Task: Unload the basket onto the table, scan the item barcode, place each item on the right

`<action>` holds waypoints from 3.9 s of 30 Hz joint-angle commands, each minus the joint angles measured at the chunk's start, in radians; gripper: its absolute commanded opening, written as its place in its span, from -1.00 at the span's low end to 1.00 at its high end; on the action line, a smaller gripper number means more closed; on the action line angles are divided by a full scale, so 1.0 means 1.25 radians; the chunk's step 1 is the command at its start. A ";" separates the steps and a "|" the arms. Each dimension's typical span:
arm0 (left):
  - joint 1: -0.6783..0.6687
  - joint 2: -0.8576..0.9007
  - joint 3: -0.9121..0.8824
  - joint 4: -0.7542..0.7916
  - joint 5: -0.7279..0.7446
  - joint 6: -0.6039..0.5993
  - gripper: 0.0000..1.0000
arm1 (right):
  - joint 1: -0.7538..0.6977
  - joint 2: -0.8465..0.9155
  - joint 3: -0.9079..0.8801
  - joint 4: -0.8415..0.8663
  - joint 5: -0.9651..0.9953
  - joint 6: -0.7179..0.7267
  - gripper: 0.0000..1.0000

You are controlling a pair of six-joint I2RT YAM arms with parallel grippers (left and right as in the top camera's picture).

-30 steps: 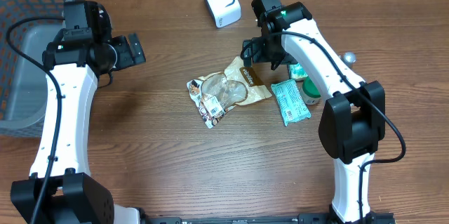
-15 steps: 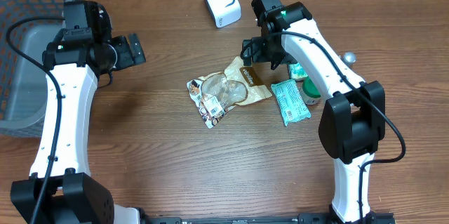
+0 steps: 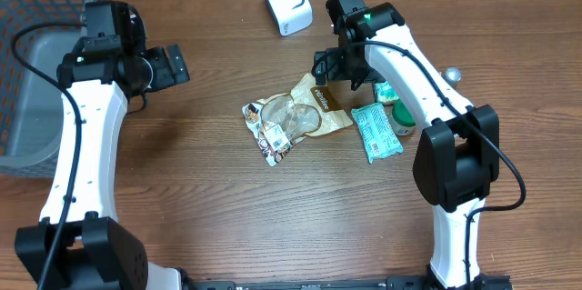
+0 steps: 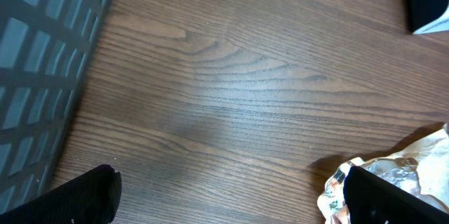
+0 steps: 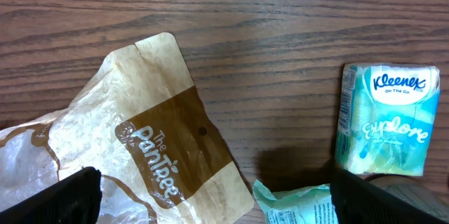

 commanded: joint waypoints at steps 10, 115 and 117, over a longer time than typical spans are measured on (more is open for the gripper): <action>-0.014 -0.039 -0.116 0.034 -0.004 0.006 0.99 | 0.001 0.002 -0.005 0.002 -0.004 0.006 1.00; -0.060 -1.319 -1.183 0.667 0.030 0.135 0.99 | 0.001 0.002 -0.005 0.002 -0.004 0.006 1.00; -0.060 -1.319 -1.183 0.667 0.030 0.135 0.99 | 0.001 0.002 -0.005 0.002 -0.004 0.006 1.00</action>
